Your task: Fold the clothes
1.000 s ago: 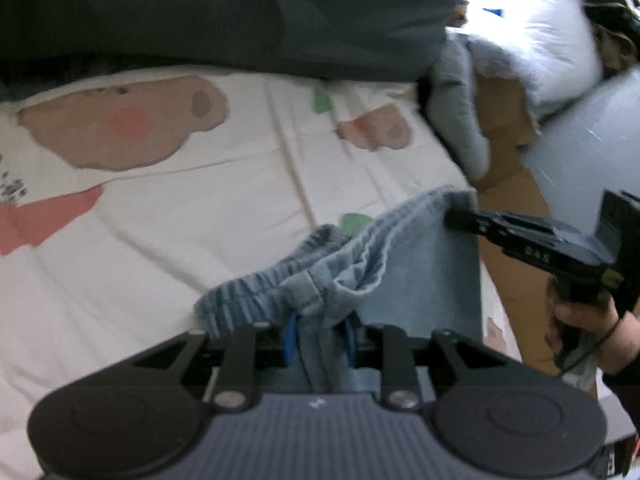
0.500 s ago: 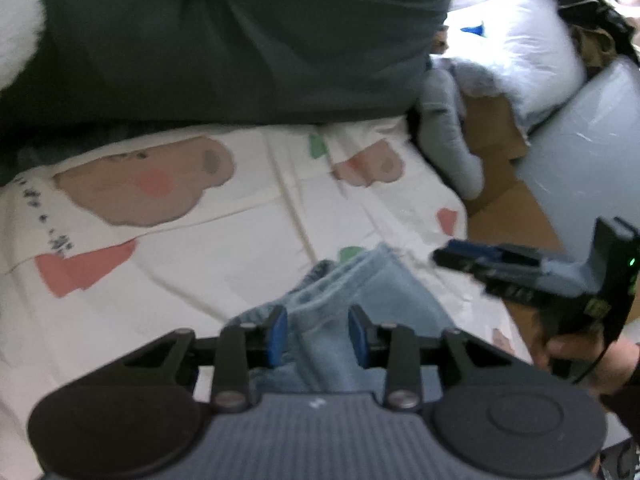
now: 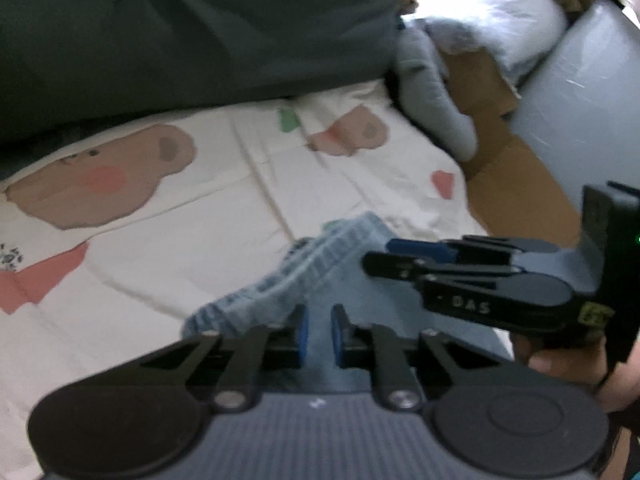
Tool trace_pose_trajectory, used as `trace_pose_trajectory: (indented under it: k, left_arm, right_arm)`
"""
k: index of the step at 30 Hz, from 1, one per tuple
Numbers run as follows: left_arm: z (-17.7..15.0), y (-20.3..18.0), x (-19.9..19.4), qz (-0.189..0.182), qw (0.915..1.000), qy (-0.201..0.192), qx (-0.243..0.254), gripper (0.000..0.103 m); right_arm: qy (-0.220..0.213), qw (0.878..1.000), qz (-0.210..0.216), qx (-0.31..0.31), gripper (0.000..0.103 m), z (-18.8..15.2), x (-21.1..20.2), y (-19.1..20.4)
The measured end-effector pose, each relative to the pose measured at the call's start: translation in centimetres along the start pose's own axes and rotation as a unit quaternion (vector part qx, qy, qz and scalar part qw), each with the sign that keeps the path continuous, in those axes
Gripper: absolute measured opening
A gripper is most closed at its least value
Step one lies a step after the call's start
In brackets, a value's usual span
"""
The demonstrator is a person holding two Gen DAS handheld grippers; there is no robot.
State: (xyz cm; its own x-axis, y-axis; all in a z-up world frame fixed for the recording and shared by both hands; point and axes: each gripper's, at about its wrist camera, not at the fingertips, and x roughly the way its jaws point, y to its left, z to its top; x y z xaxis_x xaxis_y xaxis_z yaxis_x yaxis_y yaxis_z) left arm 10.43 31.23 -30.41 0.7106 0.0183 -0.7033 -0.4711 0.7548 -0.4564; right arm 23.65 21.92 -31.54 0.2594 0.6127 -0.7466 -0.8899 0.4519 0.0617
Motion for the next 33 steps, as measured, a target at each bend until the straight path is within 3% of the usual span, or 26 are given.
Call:
trace_pose_trajectory:
  k: [1, 14, 20, 26, 33]
  left_arm:
    - [0.0, 0.4, 0.1, 0.005, 1.0000, 0.000, -0.004, 0.002]
    - [-0.9, 2.5, 2.5, 0.009, 0.9998, 0.013, -0.016, 0.003]
    - [-0.7, 0.8, 0.3, 0.009, 0.9999, -0.011, -0.003, 0.004]
    - [-1.5, -0.6, -0.1, -0.016, 0.9998, -0.003, 0.009, 0.005]
    - [-2.6, -0.1, 1.3, -0.001, 0.9998, 0.016, 0.014, 0.003]
  right_arm:
    - [0.001, 1.000, -0.001, 0.002, 0.031, -0.1, 0.3, 0.1]
    - [0.017, 1.000, -0.014, -0.012, 0.034, -0.7, 3.5, 1.1]
    - [0.007, 1.000, -0.010, 0.001, 0.019, 0.0, 0.7, 0.5]
    - [0.001, 1.000, -0.007, 0.005, 0.013, -1.0, -2.0, 0.3]
    - [0.041, 0.998, -0.025, 0.039, 0.014, -3.5, 0.9, -0.2]
